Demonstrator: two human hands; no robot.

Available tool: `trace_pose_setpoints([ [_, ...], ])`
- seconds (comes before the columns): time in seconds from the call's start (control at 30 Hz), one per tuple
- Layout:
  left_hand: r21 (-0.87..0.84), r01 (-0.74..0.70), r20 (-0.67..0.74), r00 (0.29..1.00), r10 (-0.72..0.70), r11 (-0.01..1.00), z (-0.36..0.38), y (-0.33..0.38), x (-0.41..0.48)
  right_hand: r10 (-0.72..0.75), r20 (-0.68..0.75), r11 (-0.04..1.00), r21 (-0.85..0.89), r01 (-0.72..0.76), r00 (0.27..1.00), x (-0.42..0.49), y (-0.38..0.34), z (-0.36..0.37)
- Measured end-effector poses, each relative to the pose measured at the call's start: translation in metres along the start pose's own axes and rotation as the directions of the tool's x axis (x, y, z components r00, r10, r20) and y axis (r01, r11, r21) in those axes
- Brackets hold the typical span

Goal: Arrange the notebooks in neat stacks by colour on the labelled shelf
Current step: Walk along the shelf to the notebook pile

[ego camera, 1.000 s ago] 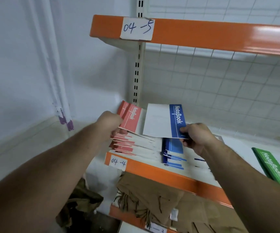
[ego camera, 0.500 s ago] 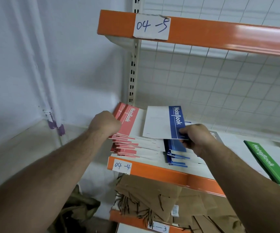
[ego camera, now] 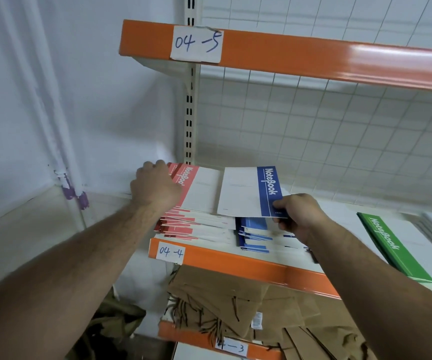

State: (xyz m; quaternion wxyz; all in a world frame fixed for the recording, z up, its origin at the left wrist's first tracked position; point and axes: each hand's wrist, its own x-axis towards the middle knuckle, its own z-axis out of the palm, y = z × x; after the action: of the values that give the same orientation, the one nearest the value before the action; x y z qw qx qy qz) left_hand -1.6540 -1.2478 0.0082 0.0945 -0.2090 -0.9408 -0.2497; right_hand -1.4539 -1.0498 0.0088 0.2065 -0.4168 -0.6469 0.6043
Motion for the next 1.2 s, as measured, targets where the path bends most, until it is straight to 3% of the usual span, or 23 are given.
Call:
trace_pose_setpoints([
  [0.2, -0.113, -0.274, 0.134, 0.948, 0.288, 0.955, 0.013, 0.055, -0.028, 0.016, 0.006, 1.0, -0.004, -0.016, 1.0, 0.006, 0.008, -0.031],
  [0.37, -0.088, -0.291, 0.219, 0.927, 0.304, 0.953, 0.027, 0.08, -0.044, 0.021, -0.008, 0.998, -0.057, -0.022, 1.0, 0.008, 0.013, -0.057],
  [0.53, -0.043, -0.289, 0.228, 0.929, 0.291, 0.956, 0.033, 0.089, -0.052, -0.009, -0.045, 0.966, -0.259, -0.003, 0.999, 0.022, 0.02, -0.061],
  [0.67, -0.036, -0.273, 0.216, 0.937, 0.274, 0.961, 0.034, 0.097, -0.059, -0.111, -0.033, 0.85, -0.521, 0.077, 0.993, 0.031, 0.02, -0.06],
  [0.9, -0.016, -0.263, 0.204, 0.944, 0.261, 0.965, 0.031, 0.107, -0.066, -0.152, 0.042, 0.633, -0.763, 0.13, 0.988, 0.032, 0.019, -0.057],
  [1.07, -0.016, -0.256, 0.226, 0.941, 0.253, 0.966, 0.033, 0.113, -0.071, -0.2, 0.068, 0.524, -0.835, 0.166, 0.977, 0.031, 0.017, -0.057],
  [1.2, -0.018, -0.283, 0.232, 0.932, 0.28, 0.959, 0.04, 0.121, -0.074, -0.226, 0.067, 0.52, -0.835, 0.179, 0.972, 0.033, 0.021, -0.059],
])
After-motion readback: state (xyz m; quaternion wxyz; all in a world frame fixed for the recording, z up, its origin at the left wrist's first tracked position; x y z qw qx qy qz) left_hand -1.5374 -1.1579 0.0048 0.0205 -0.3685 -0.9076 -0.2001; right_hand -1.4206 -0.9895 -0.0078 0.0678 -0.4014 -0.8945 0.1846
